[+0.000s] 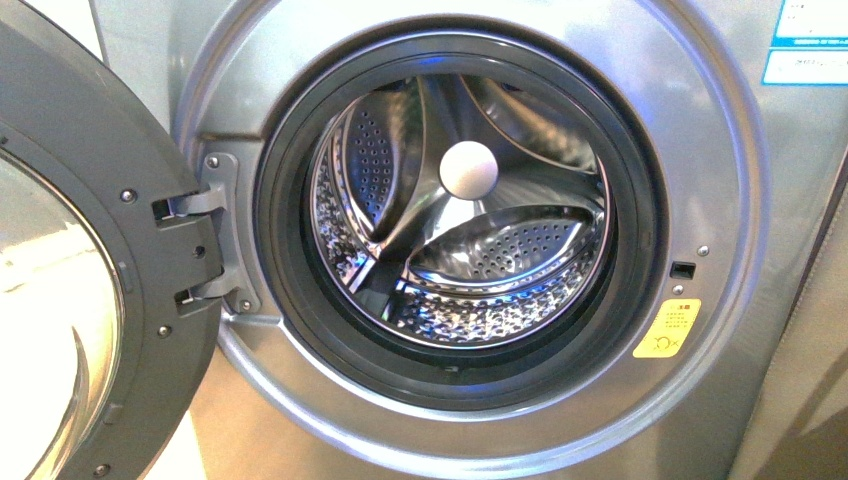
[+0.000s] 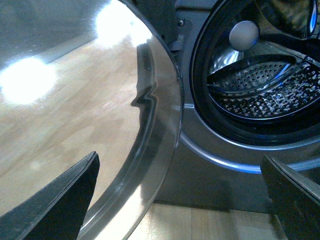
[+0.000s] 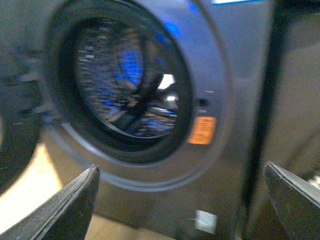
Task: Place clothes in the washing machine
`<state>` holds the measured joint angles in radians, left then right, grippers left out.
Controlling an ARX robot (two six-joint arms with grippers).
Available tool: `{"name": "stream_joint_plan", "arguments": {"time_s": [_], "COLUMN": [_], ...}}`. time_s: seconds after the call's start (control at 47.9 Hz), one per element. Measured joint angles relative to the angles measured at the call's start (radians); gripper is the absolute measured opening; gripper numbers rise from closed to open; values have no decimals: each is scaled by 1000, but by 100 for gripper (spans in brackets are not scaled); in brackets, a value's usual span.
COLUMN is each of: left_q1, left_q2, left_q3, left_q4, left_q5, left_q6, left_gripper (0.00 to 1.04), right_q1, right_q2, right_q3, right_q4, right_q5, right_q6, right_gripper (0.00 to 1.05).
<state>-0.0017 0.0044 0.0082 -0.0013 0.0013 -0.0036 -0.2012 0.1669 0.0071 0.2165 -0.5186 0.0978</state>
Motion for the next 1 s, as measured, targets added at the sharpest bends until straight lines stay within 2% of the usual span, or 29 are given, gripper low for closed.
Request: {"name": "stream_joint_plan", "arguments": {"time_s": [0.063,0.125,0.188,0.313,0.459,0.543,0.793,0.876,1.002], "left_q1": [0,0,0,0,0,0,0,0,0], "left_q2": [0,0,0,0,0,0,0,0,0], "left_q3": [0,0,0,0,0,0,0,0,0], "left_q4": [0,0,0,0,0,0,0,0,0], "left_q5": [-3,-4,-3,-2,-2,-2,-2,-2,-2], "left_q6": [0,0,0,0,0,0,0,0,0], "left_gripper": [98,98,98,98,98,98,98,98,98], "right_q1": [-119,-205,-263,-351,-436,-482,-634,-655,-674], "right_q2": [130,246,341,496,658,740,1052,1158,1320], "right_q3": [9,27,45,80,152,218,505,551,581], "right_q4": [141,264,369,550,706,711,336,274,271], "right_q5": [-232,-381,-463,-515,-523,-500,-342,-285,-205], "right_q6": [58,103,149,212,262,262,-14,-83,-166], "right_gripper": [97,97,97,97,97,97,97,97,97]}}
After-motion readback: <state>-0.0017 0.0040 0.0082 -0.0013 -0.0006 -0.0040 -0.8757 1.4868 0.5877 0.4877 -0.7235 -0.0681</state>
